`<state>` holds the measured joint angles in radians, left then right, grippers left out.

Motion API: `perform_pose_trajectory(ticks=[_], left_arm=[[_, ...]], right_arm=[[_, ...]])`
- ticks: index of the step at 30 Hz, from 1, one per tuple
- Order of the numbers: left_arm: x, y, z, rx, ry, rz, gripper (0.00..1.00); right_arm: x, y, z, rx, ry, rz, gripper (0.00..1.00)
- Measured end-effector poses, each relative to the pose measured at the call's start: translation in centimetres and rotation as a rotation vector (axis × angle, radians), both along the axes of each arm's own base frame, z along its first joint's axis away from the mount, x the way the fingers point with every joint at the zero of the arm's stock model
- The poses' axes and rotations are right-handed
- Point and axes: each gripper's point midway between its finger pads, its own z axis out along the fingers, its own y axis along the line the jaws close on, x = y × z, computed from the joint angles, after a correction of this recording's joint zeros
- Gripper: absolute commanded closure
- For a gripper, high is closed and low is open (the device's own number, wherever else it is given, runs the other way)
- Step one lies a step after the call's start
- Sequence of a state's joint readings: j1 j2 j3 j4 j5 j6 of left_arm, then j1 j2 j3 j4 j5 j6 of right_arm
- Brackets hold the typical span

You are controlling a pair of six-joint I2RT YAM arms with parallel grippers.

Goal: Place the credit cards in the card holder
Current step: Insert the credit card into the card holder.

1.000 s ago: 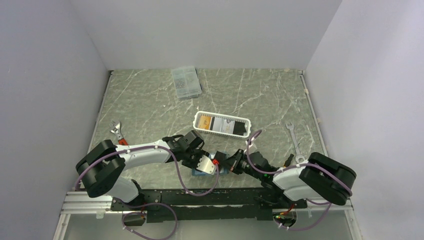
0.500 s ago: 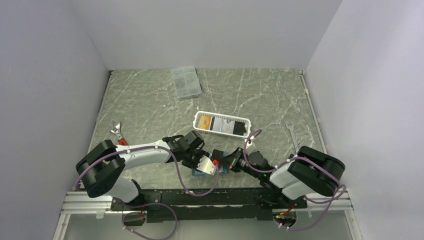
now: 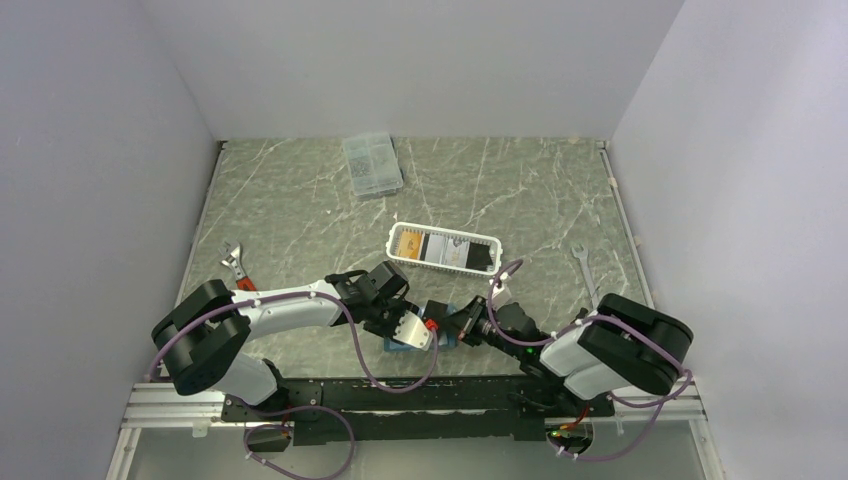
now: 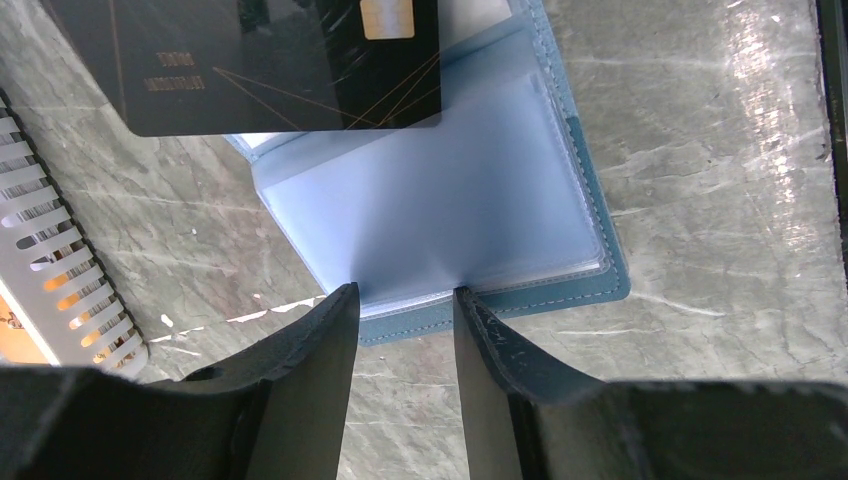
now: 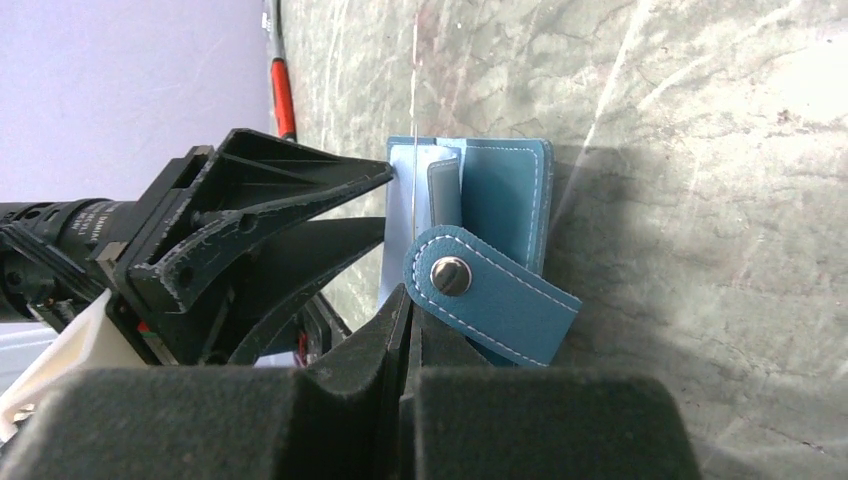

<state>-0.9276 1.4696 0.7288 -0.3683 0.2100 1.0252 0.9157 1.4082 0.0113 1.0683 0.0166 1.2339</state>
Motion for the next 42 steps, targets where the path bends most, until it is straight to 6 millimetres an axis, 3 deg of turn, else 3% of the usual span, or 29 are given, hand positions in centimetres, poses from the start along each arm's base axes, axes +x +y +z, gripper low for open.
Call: perform_pose_trajectory(ticks=[10,28,42], left_arm=[[0.0,0.0,0.0,0.003,-0.005,-0.001,0.56],[0.1,-0.1,0.0,0.001,-0.01,0.0,0.55],[0.6,-0.4,0.0,-0.002,-0.029,0.006,0.56]], right_arm=[[-0.7,0.3,-1.6,-0.018,0.042,0.033,1.0],[-2.1,0.5,-1.6,-0.03,0.071,0.108,1.0],[-1.8,1.2,-2.4,-0.04,0.117,0.17,1.0]])
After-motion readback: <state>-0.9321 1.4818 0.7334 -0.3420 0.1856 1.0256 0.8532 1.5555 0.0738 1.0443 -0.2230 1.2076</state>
